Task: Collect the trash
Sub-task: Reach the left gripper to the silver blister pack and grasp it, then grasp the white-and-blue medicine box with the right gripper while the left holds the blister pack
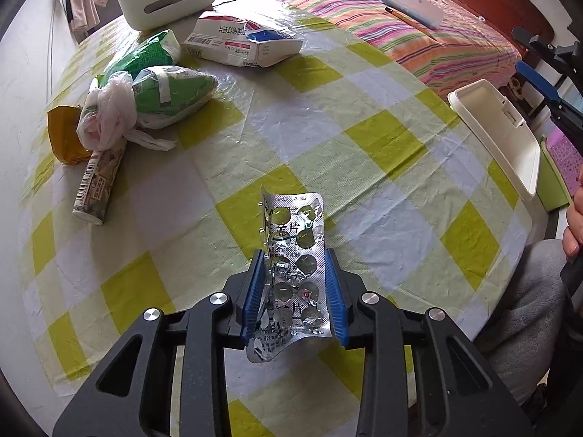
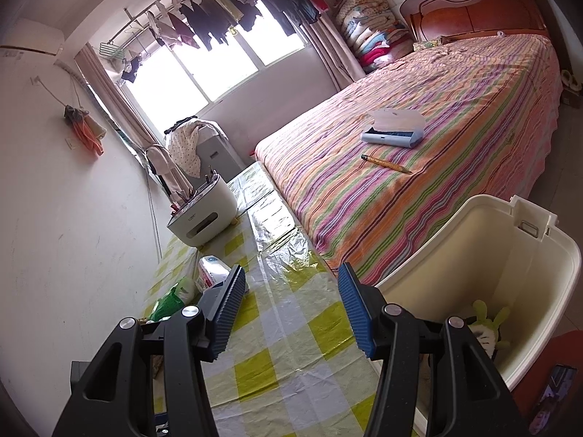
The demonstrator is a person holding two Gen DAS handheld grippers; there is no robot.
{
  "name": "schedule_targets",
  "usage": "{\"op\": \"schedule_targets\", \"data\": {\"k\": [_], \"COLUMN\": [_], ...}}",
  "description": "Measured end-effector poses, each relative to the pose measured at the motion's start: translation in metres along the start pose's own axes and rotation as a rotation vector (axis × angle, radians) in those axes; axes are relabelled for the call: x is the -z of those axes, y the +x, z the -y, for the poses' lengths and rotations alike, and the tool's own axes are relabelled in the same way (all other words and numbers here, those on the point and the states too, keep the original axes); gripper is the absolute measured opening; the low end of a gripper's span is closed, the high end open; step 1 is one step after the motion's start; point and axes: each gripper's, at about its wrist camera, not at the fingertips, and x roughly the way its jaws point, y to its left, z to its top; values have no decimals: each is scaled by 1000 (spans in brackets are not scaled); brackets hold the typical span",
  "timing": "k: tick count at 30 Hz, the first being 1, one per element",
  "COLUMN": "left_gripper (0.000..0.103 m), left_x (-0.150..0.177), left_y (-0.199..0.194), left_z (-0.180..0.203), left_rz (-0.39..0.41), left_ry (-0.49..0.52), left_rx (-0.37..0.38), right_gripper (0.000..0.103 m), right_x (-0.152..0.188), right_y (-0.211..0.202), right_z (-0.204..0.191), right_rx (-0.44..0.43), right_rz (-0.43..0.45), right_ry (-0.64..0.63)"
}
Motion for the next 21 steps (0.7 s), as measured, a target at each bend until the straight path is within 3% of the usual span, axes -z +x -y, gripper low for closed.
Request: {"op": "schedule_targets", "data": {"k": [5, 11, 16, 21], "left_gripper": [31, 31, 31, 31], "left_x": [-1, 1, 7, 11], "left_y": [-9, -44, -69, -80], "left_z": [-13, -47, -72, -89], "left_rz": [45, 170, 265, 300], "left_ry": [-66, -214, -311, -374], "left_rx": [-10, 6, -34, -50], "right_gripper": [52, 52, 52, 52], "right_x": [3, 7, 15, 27], "right_y": [1, 4, 16, 36], "right_z": [-5, -17, -40, -72], "right_rx": [-6, -22, -65, -108], "right_rz": [-1, -13, -49, -105], "right_ry": [-13, -40, -98, -184]}}
